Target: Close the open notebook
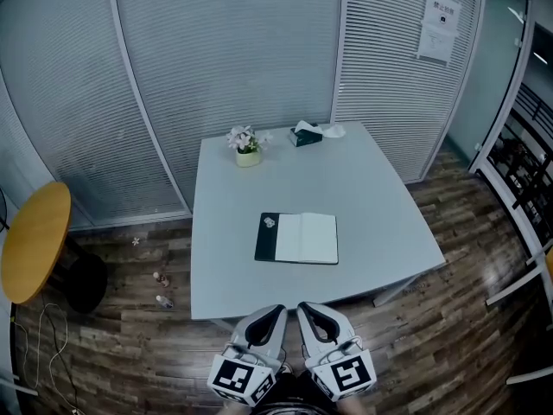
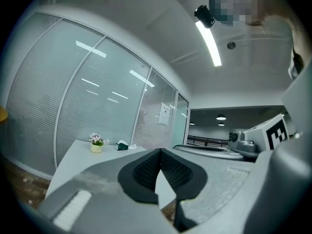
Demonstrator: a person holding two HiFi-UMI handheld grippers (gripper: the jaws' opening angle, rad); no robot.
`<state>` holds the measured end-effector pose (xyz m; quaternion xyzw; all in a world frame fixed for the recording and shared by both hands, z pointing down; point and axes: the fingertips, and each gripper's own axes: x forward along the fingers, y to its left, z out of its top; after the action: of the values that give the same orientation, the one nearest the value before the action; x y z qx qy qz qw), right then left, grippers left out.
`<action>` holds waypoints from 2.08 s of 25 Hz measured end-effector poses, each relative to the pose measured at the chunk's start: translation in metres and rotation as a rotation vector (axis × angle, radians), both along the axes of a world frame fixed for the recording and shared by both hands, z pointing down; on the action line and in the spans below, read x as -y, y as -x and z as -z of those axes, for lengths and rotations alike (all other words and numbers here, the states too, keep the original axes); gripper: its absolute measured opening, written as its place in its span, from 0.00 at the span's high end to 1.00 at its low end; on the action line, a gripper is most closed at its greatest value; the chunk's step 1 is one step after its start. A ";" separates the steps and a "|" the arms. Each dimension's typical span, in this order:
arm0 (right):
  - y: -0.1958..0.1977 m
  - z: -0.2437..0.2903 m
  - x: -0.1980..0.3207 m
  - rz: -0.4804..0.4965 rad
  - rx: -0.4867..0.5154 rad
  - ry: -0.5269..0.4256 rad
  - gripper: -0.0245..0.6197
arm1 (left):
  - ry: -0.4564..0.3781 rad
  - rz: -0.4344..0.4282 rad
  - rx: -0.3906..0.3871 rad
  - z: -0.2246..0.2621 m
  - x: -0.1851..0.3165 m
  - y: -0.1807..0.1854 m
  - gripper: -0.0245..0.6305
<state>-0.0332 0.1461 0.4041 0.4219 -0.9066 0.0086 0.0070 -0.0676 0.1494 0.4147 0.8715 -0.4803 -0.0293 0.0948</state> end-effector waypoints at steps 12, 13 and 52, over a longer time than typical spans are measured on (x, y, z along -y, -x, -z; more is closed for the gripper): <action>0.007 -0.007 0.024 0.015 -0.015 0.026 0.96 | 0.031 0.016 -0.009 -0.007 0.024 0.007 0.96; 0.008 -0.007 0.029 0.018 -0.014 0.027 0.96 | 0.032 0.016 -0.009 -0.008 0.028 0.007 0.96; -0.016 0.010 0.273 0.228 -0.001 0.003 0.96 | 0.035 0.185 -0.021 0.006 0.271 -0.025 0.96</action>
<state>-0.0171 -0.1265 0.3940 0.3160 -0.9487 0.0086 0.0092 -0.0423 -0.1212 0.4083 0.8214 -0.5580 -0.0389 0.1118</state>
